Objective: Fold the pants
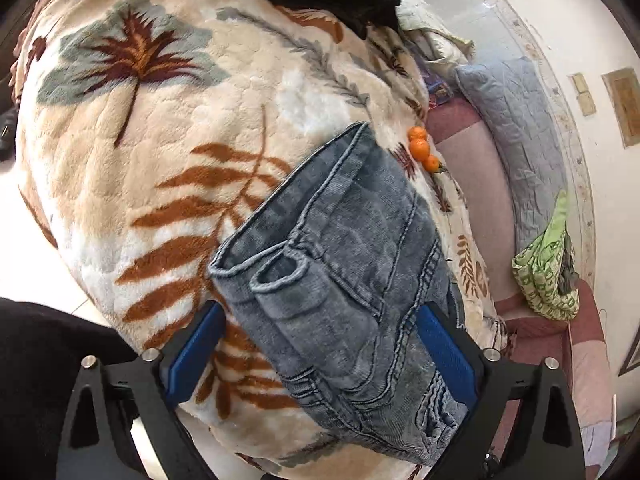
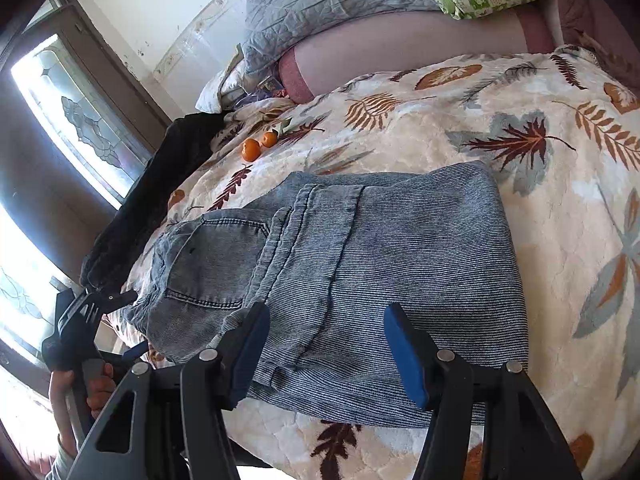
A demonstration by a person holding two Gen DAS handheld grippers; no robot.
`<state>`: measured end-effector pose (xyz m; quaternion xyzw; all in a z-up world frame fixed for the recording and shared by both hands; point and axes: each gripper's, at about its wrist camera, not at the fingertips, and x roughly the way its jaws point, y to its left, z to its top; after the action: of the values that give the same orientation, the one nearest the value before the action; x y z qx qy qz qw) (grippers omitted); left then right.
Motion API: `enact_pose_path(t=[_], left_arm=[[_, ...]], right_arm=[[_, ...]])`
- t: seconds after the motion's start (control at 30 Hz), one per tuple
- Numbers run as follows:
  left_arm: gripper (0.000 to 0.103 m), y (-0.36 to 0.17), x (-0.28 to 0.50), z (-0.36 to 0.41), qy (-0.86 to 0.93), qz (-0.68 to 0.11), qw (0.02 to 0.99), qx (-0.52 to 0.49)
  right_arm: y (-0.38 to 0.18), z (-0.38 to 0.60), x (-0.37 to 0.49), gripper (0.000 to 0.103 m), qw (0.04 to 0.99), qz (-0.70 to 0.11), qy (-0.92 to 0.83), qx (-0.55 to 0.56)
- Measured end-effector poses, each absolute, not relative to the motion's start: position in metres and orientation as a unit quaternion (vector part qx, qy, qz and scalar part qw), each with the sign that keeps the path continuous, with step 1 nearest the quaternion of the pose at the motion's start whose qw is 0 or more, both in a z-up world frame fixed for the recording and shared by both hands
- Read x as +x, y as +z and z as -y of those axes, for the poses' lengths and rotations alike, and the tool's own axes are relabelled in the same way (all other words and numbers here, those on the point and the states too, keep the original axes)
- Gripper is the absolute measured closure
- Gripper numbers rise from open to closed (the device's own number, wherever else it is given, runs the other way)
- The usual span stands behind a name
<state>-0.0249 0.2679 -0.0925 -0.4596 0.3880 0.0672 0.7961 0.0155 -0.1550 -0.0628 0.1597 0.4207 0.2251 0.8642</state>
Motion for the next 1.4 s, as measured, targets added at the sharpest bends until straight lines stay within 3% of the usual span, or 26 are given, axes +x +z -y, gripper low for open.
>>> enact_pose_path(t=[0.03, 0.07, 0.37, 0.47, 0.57, 0.77, 0.87, 1.03, 1.23, 1.4], left_arm=[[0.041, -0.089, -0.022, -0.267, 0.07, -0.391, 0.803, -0.444], [0.055, -0.088, -0.018, -0.266, 0.072, -0.394, 0.808, -0.432], [0.077, -0.098, -0.018, -0.275, 0.064, -0.387, 0.818, -0.421], [0.079, -0.1, -0.019, -0.278, 0.058, -0.384, 0.82, -0.421], [0.079, -0.099, -0.02, -0.276, 0.055, -0.382, 0.825, -0.413], [0.079, -0.097, -0.021, -0.273, 0.06, -0.377, 0.83, -0.406], [0.084, -0.092, -0.019, -0.266, 0.07, -0.379, 0.84, -0.383], [0.093, -0.068, -0.018, -0.252, 0.081, -0.371, 0.862, -0.335], [0.094, -0.016, -0.01, -0.213, 0.072, -0.341, 0.9, -0.261], [0.094, 0.032, 0.002, -0.153, 0.051, -0.31, 0.932, -0.182]], right_arm=[[-0.061, 0.153, 0.017, 0.04, 0.858, -0.425, 0.234, 0.17], [-0.059, 0.148, 0.018, 0.04, 0.853, -0.43, 0.242, 0.173], [-0.048, 0.066, 0.081, 0.035, 0.764, -0.509, 0.315, 0.243], [-0.072, 0.036, 0.109, 0.035, 0.707, -0.551, 0.328, 0.299], [-0.11, 0.005, 0.128, 0.034, 0.681, -0.614, 0.292, 0.272], [-0.077, 0.007, 0.126, 0.035, 0.715, -0.581, 0.282, 0.267], [-0.112, -0.005, 0.13, 0.034, 0.685, -0.622, 0.282, 0.252], [-0.077, 0.029, 0.119, 0.034, 0.701, -0.566, 0.315, 0.299], [-0.053, 0.125, 0.088, 0.034, 0.761, -0.505, 0.282, 0.294], [-0.062, 0.21, 0.068, 0.034, 0.774, -0.454, 0.253, 0.36]])
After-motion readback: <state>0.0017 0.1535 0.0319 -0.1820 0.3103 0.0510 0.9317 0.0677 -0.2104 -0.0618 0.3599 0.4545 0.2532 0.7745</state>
